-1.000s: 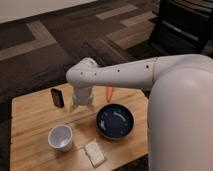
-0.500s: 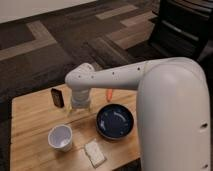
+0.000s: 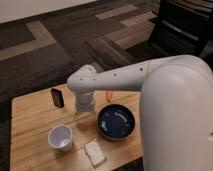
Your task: Push the ceramic bowl across the table
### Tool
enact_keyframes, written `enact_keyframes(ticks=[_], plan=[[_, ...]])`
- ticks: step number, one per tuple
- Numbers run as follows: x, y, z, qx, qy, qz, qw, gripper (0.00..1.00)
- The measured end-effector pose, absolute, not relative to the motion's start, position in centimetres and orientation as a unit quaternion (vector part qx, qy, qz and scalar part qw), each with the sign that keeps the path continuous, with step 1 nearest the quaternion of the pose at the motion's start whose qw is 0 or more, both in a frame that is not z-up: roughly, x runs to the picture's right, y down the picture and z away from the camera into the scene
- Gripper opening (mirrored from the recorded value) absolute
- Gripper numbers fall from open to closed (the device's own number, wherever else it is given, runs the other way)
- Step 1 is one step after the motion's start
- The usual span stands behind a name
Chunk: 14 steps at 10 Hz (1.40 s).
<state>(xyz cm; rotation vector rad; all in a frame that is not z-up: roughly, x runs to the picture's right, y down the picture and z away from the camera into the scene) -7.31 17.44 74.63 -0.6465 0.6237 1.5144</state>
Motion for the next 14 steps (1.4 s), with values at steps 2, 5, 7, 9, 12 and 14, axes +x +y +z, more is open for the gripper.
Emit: enact_keyframes(ticks=[2, 5, 7, 9, 12, 14], plan=[[-4.7, 18.3, 73.8, -0.265, 0.288, 0.692, 0.607, 0.65], [4.2, 18.0, 69.1, -0.171, 0.339, 0.74, 0.555, 0.65], [6.2, 18.0, 67.2, -0.145, 0.349, 0.754, 0.537, 0.65], [6.2, 17.4, 67.4, -0.148, 0.344, 0.752, 0.543, 0.65], [5.1, 15.5, 70.1, -0.168, 0.325, 0.734, 0.573, 0.65], [2.9, 14.1, 72.6, -0.185, 0.307, 0.714, 0.602, 0.65]])
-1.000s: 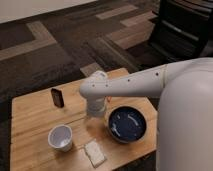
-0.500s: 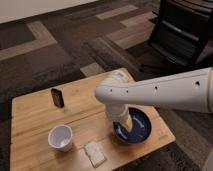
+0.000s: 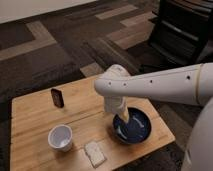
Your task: Push the ceramic bowl across the table
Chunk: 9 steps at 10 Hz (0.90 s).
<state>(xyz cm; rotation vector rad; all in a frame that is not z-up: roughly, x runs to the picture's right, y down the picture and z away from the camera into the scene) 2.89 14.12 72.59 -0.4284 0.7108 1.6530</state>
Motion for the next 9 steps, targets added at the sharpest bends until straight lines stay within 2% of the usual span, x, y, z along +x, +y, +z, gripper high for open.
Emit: enact_keyframes(ticks=[5, 9], plan=[[-5.5, 13.2, 76.9, -0.235, 0.269, 0.655, 0.666, 0.65], [-5.9, 17.0, 77.2, -0.251, 0.276, 0.68, 0.63, 0.65]])
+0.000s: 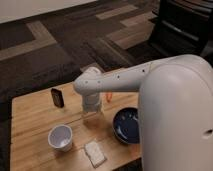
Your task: Push the ceramic bowl across the table
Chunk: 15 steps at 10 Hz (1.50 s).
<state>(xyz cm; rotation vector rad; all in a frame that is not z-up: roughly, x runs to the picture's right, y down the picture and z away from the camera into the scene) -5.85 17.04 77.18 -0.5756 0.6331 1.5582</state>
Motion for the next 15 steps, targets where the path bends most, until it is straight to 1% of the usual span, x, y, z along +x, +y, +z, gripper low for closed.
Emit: enact_keyframes(ticks=[3, 6, 7, 11, 13, 15], plan=[[-1.9, 19.0, 76.3, -0.234, 0.293, 0.715, 0.59, 0.65], [4.6, 19.7, 73.3, -0.178, 0.316, 0.753, 0.548, 0.65], [5.6, 20.0, 72.7, -0.167, 0.321, 0.758, 0.543, 0.65], [5.4, 19.9, 72.7, -0.168, 0.32, 0.758, 0.543, 0.65], [7.4, 17.9, 71.4, -0.148, 0.318, 0.759, 0.548, 0.65], [7.5, 15.4, 71.9, -0.146, 0.311, 0.745, 0.571, 0.65]])
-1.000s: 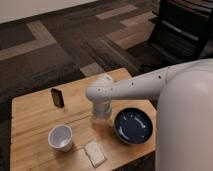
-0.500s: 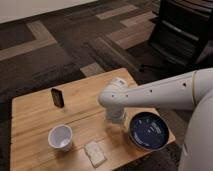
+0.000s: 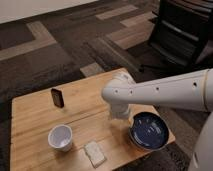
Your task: Push the ceramic bowl across the table
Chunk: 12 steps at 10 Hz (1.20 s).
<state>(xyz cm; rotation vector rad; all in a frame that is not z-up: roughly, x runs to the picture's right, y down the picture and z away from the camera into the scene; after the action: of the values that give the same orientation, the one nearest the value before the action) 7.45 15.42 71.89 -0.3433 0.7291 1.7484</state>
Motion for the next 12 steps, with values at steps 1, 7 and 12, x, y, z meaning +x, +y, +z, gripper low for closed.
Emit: enact_keyframes(ticks=[1, 7, 12], plan=[[6.6, 14.5, 72.4, -0.152, 0.309, 0.734, 0.585, 0.65], [2.8, 14.6, 76.0, -0.186, 0.281, 0.721, 0.605, 0.65], [5.4, 19.0, 76.3, -0.201, 0.271, 0.757, 0.56, 0.65]])
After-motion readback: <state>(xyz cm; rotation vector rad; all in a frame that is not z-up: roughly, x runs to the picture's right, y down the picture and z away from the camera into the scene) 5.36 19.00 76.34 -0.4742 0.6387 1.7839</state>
